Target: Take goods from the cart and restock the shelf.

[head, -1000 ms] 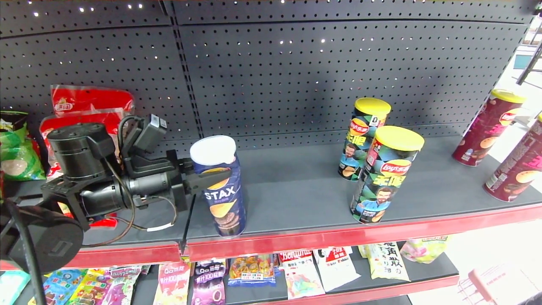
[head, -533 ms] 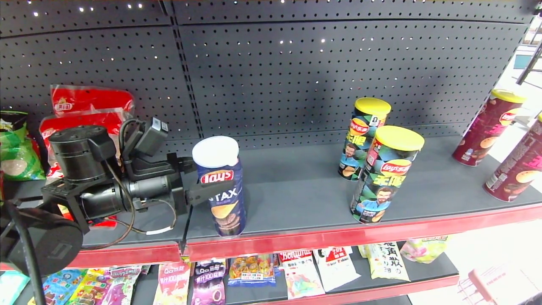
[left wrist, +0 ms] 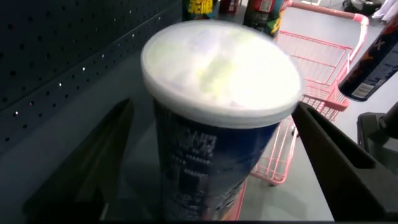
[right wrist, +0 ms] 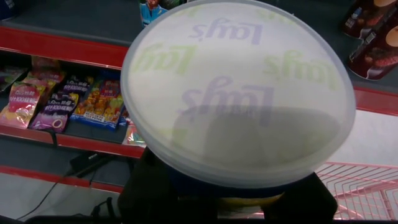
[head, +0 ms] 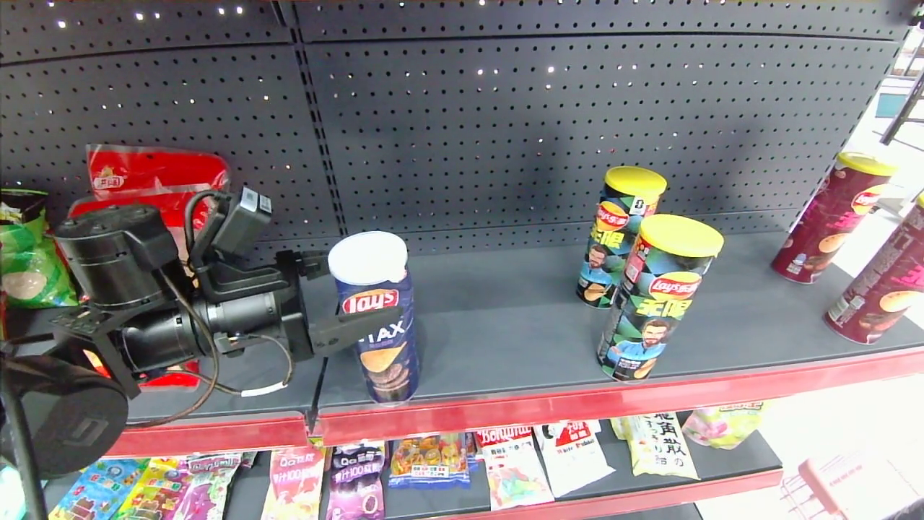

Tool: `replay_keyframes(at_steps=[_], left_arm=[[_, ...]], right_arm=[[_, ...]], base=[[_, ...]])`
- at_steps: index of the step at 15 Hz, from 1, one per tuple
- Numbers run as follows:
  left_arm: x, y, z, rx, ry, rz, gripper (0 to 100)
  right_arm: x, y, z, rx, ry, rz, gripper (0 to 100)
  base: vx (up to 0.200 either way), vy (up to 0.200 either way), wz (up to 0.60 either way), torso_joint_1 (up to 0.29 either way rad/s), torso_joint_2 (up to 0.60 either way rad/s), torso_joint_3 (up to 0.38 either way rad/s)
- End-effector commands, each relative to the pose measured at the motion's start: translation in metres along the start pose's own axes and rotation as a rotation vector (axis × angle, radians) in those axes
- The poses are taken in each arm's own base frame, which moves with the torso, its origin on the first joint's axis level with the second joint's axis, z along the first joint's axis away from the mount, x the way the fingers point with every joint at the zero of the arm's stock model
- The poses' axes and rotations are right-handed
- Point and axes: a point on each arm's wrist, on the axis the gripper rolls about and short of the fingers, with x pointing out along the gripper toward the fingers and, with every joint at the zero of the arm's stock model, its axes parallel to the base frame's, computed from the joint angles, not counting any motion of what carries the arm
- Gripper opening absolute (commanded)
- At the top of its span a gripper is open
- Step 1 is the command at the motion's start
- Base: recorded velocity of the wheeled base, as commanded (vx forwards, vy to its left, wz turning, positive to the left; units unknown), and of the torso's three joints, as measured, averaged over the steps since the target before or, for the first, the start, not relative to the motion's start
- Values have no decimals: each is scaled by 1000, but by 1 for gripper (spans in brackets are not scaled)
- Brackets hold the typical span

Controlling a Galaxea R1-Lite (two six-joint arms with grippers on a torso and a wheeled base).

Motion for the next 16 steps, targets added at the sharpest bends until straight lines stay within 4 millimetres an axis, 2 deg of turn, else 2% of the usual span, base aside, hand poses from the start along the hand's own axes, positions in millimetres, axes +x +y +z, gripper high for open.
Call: replay_keyframes(at_steps=[1, 4, 12, 14, 16], left_arm=[[-3, -3, 10, 25, -24, 1, 100], [-7, -7, 23, 19, -57, 1, 100], [-5, 1, 53, 91, -133, 36, 100], [-5, 4, 54, 85, -146, 158, 100], [-6, 11, 67, 92, -189, 346, 100]], right_arm=[[0, 0, 0, 0, 1, 1, 0], [1, 0, 1, 1, 4, 1, 0], [2, 0, 0, 1, 14, 3, 0], [2, 0, 0, 1, 19, 4, 0], [5, -1, 3, 3, 29, 6, 0]], base=[[0, 0, 0, 0, 0, 0], [0, 0, 0, 0, 0, 0], [0, 0, 0, 0, 0, 0], [0, 0, 0, 0, 0, 0], [0, 0, 0, 0, 0, 0]])
